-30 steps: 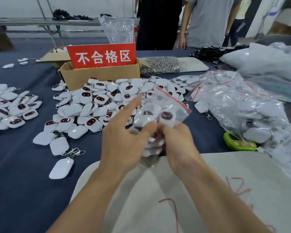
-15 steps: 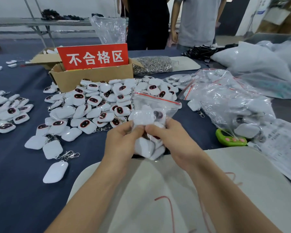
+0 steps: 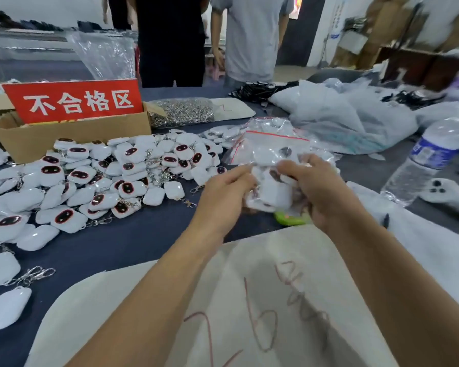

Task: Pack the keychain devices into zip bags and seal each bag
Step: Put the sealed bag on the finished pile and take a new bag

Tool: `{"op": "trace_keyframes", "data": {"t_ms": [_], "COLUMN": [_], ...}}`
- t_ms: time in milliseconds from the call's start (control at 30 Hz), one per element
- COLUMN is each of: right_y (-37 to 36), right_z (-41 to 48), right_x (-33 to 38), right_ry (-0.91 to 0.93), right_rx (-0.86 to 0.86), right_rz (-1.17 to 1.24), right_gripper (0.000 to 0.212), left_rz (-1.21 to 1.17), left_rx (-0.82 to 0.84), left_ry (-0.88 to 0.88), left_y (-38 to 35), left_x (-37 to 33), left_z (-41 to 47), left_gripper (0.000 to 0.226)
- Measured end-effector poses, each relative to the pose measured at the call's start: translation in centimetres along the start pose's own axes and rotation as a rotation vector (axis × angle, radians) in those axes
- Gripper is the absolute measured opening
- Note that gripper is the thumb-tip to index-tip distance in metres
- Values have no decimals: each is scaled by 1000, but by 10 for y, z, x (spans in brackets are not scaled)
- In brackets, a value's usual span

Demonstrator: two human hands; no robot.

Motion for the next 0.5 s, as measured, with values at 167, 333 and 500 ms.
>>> {"op": "trace_keyframes", "data": {"t_ms": [167, 333, 500], "right_y": [58, 59, 45], "right_z": [48, 52, 43], "right_x": [41, 49, 27], "right_ry": [120, 285, 354], "right_rx": [-182, -338, -176], "right_rz": [-223, -796, -1011], "right_gripper": [49, 69, 47], "left_rz": [143, -24, -239], "left_rx": [-140, -481, -340], "left_ry": [47, 345, 423], "left_y": [-44, -29, -31], "left_x": [0, 33, 56], "left_z": [54, 91, 108], "left_gripper": [54, 72, 34]}}
Point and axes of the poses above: each hand's wrist, its own z-axis towards the middle knuckle, its own y-axis out of the back of the hand, x = y × z, the point moved 2 cm from there along z, towards the middle knuckle, and after that the axes turned 6 degrees about -y, right-handed, at the moved point
